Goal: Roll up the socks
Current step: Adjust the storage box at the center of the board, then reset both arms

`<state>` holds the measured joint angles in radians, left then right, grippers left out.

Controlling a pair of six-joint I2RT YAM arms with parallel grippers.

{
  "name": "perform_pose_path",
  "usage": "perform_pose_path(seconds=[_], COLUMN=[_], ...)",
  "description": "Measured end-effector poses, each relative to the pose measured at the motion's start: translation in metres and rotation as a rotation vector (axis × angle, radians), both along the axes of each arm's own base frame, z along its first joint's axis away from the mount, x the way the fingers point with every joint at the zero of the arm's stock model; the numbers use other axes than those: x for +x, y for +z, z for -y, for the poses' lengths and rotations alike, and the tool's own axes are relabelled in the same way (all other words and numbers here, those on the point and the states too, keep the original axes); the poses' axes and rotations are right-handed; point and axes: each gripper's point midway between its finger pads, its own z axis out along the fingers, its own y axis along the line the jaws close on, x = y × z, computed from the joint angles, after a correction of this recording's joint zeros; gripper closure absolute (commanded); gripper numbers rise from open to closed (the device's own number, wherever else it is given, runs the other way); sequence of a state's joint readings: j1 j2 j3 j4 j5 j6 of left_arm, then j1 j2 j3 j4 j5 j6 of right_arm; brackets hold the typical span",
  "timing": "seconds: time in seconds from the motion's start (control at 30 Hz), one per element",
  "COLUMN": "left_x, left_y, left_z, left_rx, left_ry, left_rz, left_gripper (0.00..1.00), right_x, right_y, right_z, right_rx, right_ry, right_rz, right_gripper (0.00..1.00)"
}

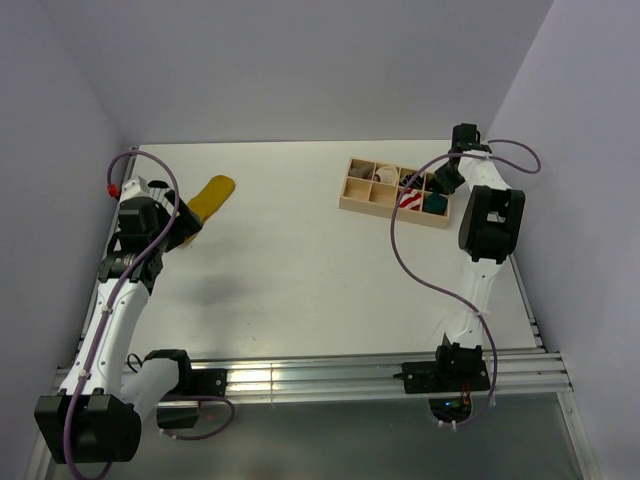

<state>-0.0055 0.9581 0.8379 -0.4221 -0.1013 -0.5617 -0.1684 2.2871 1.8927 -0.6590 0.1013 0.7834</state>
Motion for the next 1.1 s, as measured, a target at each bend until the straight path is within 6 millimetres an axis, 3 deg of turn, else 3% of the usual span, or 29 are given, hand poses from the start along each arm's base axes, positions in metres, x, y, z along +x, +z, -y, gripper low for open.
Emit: perform_pose_path(seconds=[0.27, 0.37, 0.47, 0.53, 0.63, 0.73, 0.83, 0.97, 1.1], left_x=[0.000, 0.000, 0.000, 0.000, -0.002, -0.005, -0.009, -0.017, -0.040], left_y=[0.000, 0.000, 0.000, 0.001, 0.007, 0.014, 0.025, 0.073, 0.142], left_z=[0.000, 0.000, 0.000, 0.000, -0.001, -0.001, -0.005, -0.012, -0.019], left_rx=[0.000, 0.000, 0.001, 0.001, 0.002, 0.004, 0.013, 0.031, 0.051], left_ry=[0.000, 0.000, 0.000, 0.000, 0.002, 0.005, 0.023, 0.057, 0.088], left_rz=[0.000, 0.000, 0.001, 0.005, 0.024, 0.043, 0.044, 0.111, 0.247], left_gripper=[0.03, 0.03, 0.03, 0.02, 0.02, 0.01, 0.01, 0.01, 0.00], right_x=[0.015, 0.016, 0.018, 0.018, 0.009, -0.020, -0.069, -0.142, -0.208], right_y=[0.004, 0.012, 0.039, 0.071, 0.150, 0.240, 0.321, 0.384, 0.408], right_z=[0.000, -0.003, -0.005, -0.005, -0.006, -0.010, -0.018, -0.032, -0.043], right_rx=[0.010, 0.017, 0.002, -0.022, -0.087, -0.165, -0.246, -0.333, -0.401], right_ry=[0.039, 0.075, 0.120, 0.147, 0.190, 0.225, 0.256, 0.288, 0.306], right_rz=[0.026, 0.043, 0.088, 0.143, 0.290, 0.458, 0.628, 0.786, 0.893], right_gripper=[0.73, 0.57, 0.38, 0.32, 0.25, 0.24, 0.23, 0.21, 0.14])
